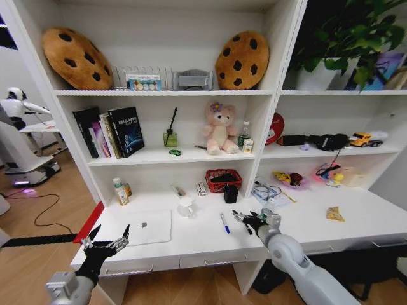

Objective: Organize the objects on the table.

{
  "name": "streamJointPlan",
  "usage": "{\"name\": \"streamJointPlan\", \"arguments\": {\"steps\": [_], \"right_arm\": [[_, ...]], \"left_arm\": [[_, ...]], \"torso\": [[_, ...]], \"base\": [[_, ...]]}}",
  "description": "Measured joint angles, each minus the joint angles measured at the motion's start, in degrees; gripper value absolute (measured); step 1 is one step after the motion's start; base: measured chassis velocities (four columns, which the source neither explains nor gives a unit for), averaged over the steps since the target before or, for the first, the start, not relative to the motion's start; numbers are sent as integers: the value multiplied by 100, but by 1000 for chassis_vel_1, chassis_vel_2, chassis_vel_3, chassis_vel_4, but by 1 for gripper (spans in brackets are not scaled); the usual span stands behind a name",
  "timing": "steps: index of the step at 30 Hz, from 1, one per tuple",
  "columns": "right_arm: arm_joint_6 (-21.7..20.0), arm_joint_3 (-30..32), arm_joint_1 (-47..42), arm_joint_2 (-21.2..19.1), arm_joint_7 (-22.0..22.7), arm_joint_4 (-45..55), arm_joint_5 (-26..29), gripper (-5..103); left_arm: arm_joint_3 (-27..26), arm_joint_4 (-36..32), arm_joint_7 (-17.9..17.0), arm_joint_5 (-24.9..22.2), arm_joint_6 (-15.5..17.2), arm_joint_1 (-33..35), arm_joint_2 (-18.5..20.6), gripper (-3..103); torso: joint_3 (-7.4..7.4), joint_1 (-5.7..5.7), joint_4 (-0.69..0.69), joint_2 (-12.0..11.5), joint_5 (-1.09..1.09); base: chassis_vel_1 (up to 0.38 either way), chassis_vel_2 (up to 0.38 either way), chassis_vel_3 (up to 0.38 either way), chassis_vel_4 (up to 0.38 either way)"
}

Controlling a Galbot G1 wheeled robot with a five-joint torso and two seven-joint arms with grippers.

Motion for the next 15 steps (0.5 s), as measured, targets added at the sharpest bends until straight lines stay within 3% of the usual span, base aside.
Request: {"name": "streamJointPlan", "arguments": {"steps": [5, 15], "right_arm": [[-15, -792, 728, 179, -31, -628, 74, 100], [18, -1277, 1184, 466, -7, -1269, 57, 100]], "left_arm": [[0, 0, 0, 0, 0, 0, 0, 100], [0, 0, -1, 0, 0, -1, 0, 100]], "torso": [[0, 0, -1, 0, 0], [0, 0, -1, 0, 0]], "base": [[0, 0, 0, 0], [0, 0, 0, 0]]}}
